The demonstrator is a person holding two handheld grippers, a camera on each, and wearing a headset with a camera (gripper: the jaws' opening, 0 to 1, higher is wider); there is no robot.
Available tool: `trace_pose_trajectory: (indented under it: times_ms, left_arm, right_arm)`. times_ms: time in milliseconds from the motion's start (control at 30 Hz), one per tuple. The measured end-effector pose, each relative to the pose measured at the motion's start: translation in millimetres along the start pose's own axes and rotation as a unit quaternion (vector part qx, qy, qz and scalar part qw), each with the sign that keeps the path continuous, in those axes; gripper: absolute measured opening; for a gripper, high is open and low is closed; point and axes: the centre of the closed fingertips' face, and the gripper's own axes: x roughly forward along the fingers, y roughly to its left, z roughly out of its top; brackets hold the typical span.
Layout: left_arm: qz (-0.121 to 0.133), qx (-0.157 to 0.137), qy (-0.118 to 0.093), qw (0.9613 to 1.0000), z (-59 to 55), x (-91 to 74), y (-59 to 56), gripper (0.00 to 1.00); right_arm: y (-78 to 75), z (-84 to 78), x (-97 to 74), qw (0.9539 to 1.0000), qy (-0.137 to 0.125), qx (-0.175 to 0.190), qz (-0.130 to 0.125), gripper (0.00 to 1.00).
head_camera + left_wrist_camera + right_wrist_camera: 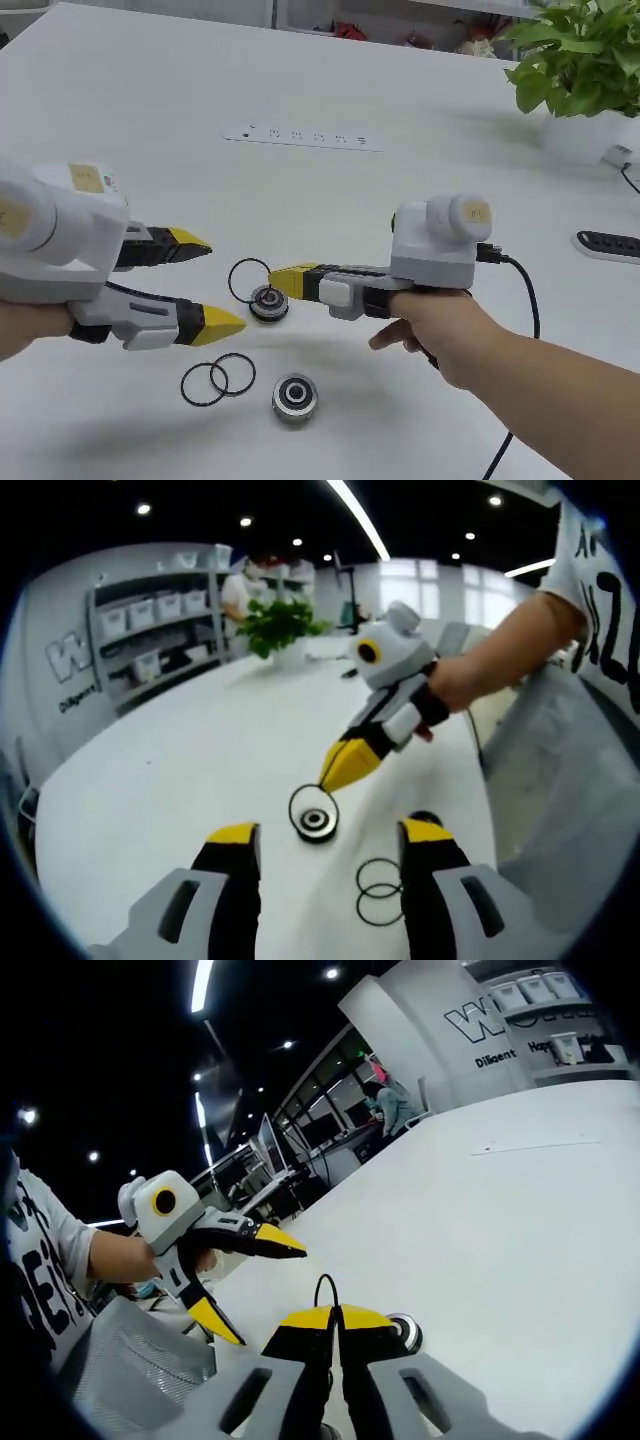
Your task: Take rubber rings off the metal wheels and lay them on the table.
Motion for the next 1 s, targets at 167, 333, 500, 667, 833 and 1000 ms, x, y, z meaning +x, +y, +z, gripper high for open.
trace_pose_trajectory:
  times_ms: [167, 333, 500, 667, 833, 1000]
  left_arm:
    - [0.002, -0.003, -0.004, 1.0000, -1.3, -7.3, 0.2, 0.62]
    - [0.007, -0.004, -0.007, 0.9999, -1.9, -14.1, 3.1, 0.64]
    - [0.008, -0.004, -0.007, 0.9999, -5.7, -20.5, 2.7, 0.67]
    - [0.011, -0.009, -0.007, 0.9999, -10.3, -26.2, 3.3, 0.69]
    - [0.014, -0.015, -0.003, 0.9998, -16.5, -30.2, 3.2, 0.71]
    - [0.017, -0.017, -0.003, 0.9997, -18.2, -33.9, 3.6, 0.72]
  right_arm:
    - [4.3, -0.9, 1.8, 1.0000, 0.003, 0.001, 0.005, 0.00]
    - [7.3, -1.7, 3.5, 0.9999, 0.005, 0.002, 0.008, 0.00]
    - [9.2, -3.4, 6.0, 0.9999, 0.009, 0.003, 0.011, 0.00]
    - [12.4, -7.6, 9.6, 0.9997, 0.017, 0.006, 0.015, 0.00]
    - [16.8, -12.7, 13.6, 0.9993, 0.028, 0.006, 0.022, 0.00]
    - [20.4, -19.1, 16.8, 0.9988, 0.040, 0.006, 0.027, 0.00]
